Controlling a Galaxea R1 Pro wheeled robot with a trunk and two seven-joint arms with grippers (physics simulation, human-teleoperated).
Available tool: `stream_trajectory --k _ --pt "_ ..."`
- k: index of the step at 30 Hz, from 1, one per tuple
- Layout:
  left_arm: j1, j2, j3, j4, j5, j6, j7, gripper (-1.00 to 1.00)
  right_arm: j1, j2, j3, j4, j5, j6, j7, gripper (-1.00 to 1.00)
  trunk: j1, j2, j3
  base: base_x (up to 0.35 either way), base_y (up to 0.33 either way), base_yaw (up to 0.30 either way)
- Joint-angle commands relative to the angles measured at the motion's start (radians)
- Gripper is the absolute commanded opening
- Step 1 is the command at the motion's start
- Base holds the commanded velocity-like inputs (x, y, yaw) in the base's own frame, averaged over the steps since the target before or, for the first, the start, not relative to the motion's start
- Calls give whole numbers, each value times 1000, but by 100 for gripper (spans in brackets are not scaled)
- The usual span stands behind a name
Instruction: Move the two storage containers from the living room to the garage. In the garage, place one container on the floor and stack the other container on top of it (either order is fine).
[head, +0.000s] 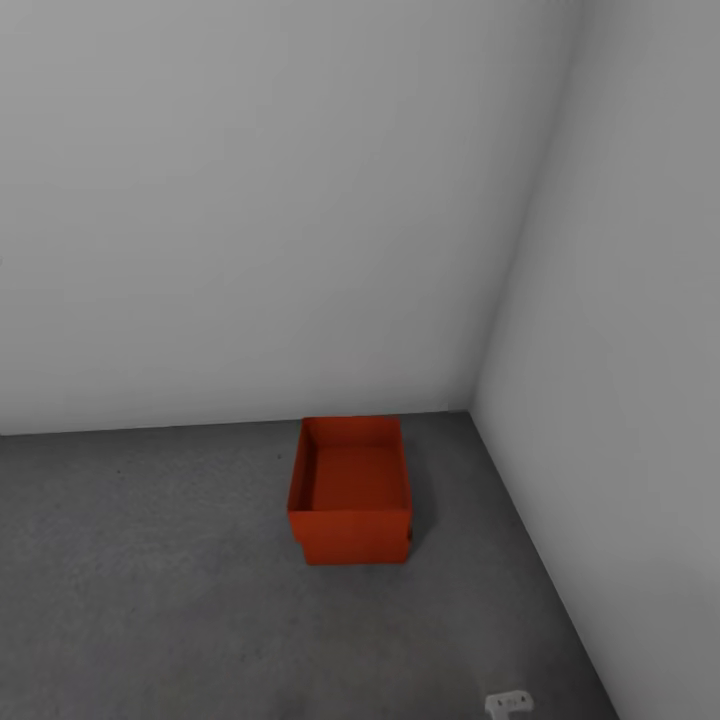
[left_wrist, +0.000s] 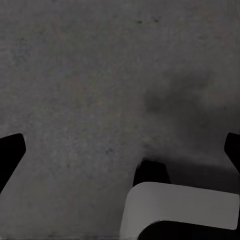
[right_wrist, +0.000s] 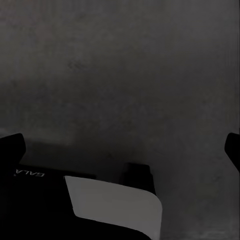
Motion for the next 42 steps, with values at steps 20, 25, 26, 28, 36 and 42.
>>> stream_trajectory --k 20,25,26,28,36,42 --pt "5 -7 6 51 -3 -28 -4 100 33 -13 4 64 54 -66 -43 100 -77 140 62 -117 0 0" --pt "5 -12 5 51 -6 -26 3 100 33 -12 3 65 52 -66 -43 100 -97 175 78 0 0 0" --pt "5 -13 4 51 -7 -25 3 100 33 -10 3 65 52 -65 -43 100 -100 182 81 0 0 0" --pt "5 -14 4 51 -9 -24 3 100 33 -9 3 65 52 -65 -43 100 -108 196 87 0 0 0" --pt "5 -13 4 52 -11 -25 4 100 33 -8 3 65 52 -65 -43 100 -139 252 112 0 0 0" --pt "5 -11 4 52 -10 -26 4 100 33 -8 3 65 52 -65 -43 100 -162 294 131 0 0 0"
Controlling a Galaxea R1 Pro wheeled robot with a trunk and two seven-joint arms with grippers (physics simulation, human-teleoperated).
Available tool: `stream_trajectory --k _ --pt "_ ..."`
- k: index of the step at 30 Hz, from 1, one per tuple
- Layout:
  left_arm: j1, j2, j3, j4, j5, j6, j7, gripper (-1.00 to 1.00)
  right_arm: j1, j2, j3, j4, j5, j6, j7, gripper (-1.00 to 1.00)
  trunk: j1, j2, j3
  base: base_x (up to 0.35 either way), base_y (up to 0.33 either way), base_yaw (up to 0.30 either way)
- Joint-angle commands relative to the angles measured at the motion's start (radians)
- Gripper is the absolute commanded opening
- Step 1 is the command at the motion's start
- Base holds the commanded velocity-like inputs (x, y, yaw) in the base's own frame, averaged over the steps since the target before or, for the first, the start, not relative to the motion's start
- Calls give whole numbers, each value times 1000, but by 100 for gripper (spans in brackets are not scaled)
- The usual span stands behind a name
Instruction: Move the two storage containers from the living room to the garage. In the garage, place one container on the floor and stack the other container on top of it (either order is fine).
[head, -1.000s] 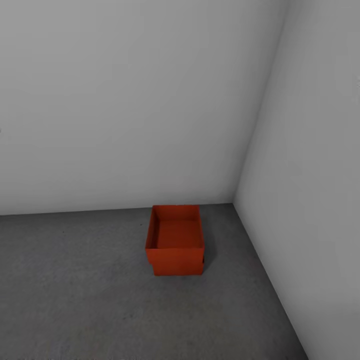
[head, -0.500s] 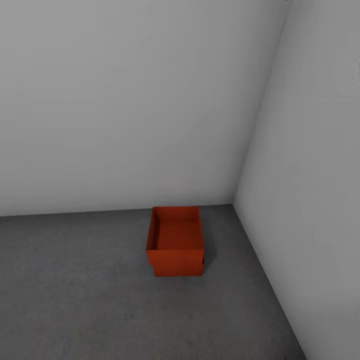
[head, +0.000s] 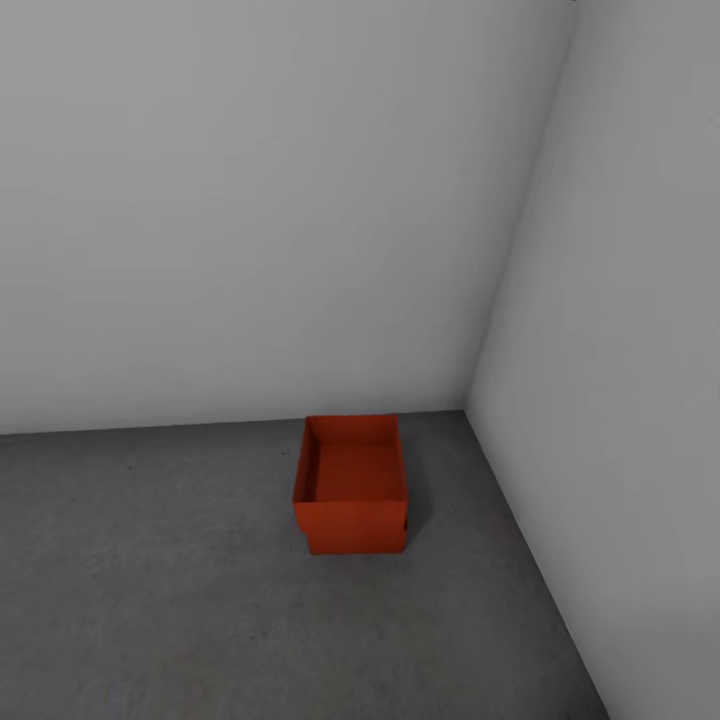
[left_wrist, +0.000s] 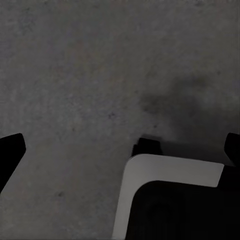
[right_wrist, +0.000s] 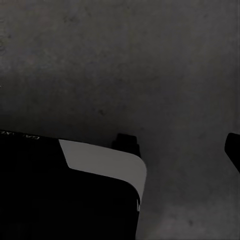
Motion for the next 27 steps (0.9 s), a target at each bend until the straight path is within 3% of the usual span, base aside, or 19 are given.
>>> stream_trajectory --k 1,27 --pt "-1 0 7 1 -3 -4 -4 100 -2 0 2 4 6 -7 1 100 -4 7 2 0 0 0" --pt "-1 -1 8 1 2 -12 -3 100 -1 0 2 4 6 -7 1 100 -100 182 81 0 0 0"
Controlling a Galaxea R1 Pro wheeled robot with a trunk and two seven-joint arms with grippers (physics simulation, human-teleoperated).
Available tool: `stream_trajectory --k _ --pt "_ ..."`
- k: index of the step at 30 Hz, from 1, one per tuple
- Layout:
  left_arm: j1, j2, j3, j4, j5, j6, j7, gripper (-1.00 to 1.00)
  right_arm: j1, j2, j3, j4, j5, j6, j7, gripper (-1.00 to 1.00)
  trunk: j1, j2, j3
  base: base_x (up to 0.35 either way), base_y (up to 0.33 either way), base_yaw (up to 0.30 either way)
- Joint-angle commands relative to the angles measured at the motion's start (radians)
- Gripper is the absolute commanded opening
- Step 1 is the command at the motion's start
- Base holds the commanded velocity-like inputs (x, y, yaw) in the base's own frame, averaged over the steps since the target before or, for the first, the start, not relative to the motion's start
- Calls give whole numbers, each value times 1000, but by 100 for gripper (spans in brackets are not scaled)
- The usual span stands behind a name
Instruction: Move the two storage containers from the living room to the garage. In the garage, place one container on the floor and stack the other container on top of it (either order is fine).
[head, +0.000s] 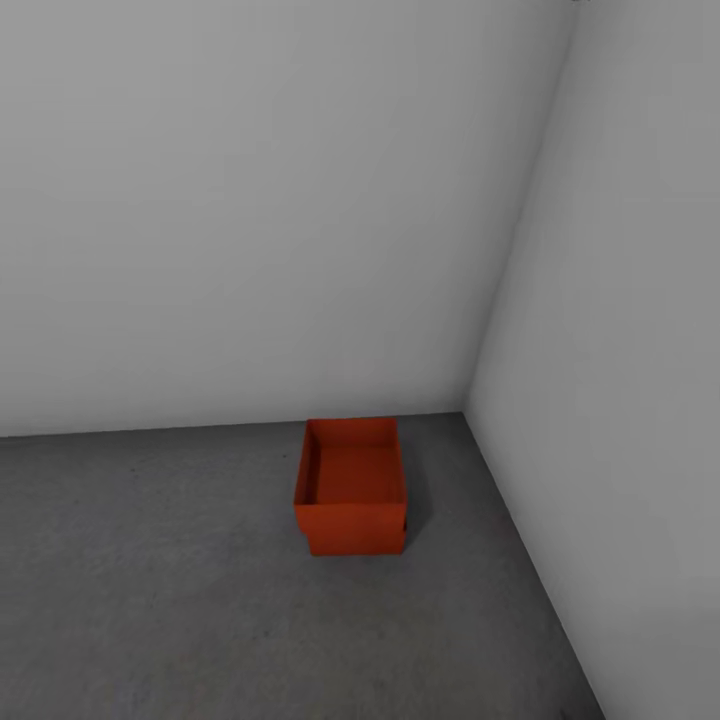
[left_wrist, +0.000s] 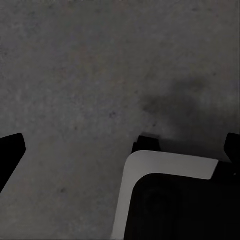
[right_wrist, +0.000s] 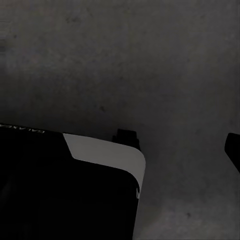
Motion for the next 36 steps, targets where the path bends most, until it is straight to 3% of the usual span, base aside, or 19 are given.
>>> stream_trajectory --k 1,8,17,36 --pt "-1 0 7 1 -2 -4 -4 100 -2 0 2 4 6 -7 1 100 0 -1 -1 0 0 0" --pt "-1 -5 6 4 -4 -1 -6 100 -2 0 2 4 6 -7 1 100 0 -1 -1 0 0 0" --pt "0 -52 6 59 -4 1 -6 100 -2 0 2 4 6 -7 1 100 0 -1 -1 0 0 0" --pt "4 -89 6 67 -4 6 -12 100 -2 0 2 4 6 -7 1 100 0 -1 -1 0 0 0"
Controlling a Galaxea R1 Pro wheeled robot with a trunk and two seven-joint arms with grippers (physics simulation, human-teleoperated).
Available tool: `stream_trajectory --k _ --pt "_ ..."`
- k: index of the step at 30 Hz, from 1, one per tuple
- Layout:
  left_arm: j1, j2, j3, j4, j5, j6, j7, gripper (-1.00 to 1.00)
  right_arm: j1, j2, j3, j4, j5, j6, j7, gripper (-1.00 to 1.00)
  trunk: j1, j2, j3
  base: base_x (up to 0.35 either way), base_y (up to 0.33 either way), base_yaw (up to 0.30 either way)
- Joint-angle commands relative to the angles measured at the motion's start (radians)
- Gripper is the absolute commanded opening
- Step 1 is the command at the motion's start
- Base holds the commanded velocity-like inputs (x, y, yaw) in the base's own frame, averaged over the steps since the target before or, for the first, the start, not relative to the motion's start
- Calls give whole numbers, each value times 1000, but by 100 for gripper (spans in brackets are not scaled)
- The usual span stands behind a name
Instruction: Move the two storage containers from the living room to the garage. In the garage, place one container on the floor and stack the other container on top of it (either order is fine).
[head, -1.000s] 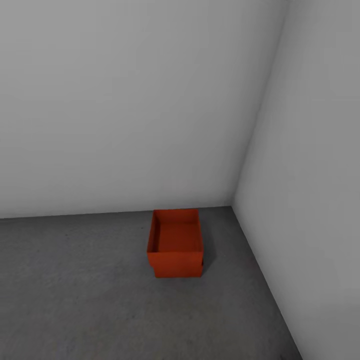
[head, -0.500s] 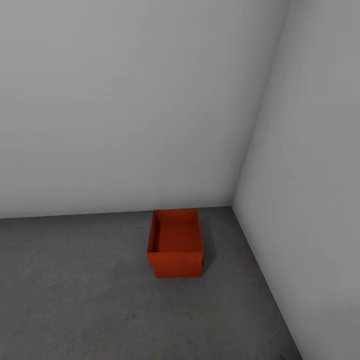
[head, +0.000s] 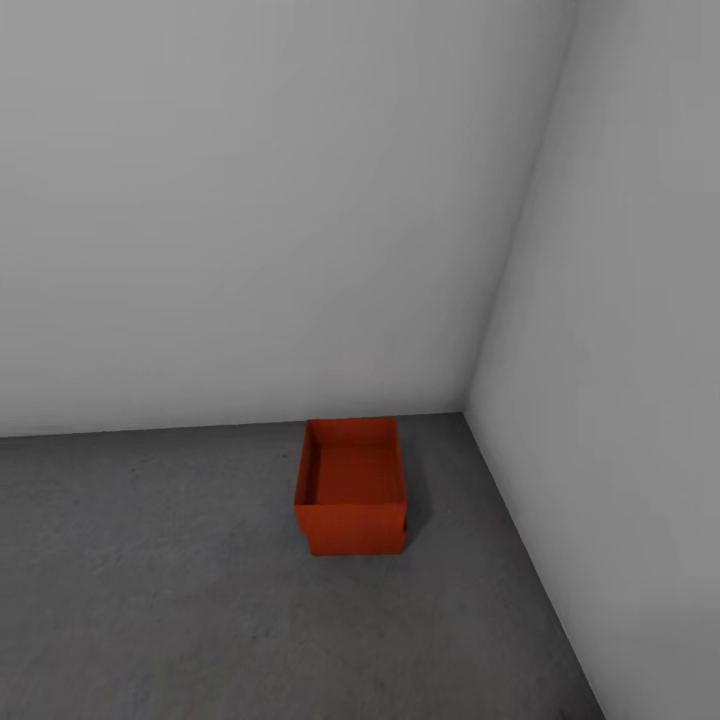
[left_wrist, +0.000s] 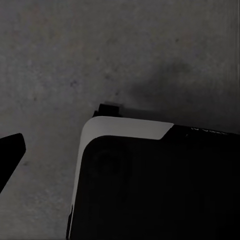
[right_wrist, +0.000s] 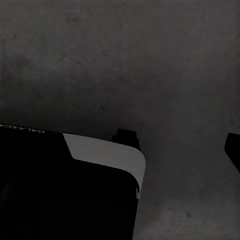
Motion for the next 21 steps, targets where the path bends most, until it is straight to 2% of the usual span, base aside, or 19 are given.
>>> stream_trajectory --k 1,21 --pt "-2 0 8 5 -2 -7 -4 100 -2 0 2 4 6 -7 1 100 0 -1 -1 0 0 0" --pt "-2 -1 8 5 -2 -7 -4 100 -2 0 2 4 6 -7 1 100 0 -1 -1 0 0 0"
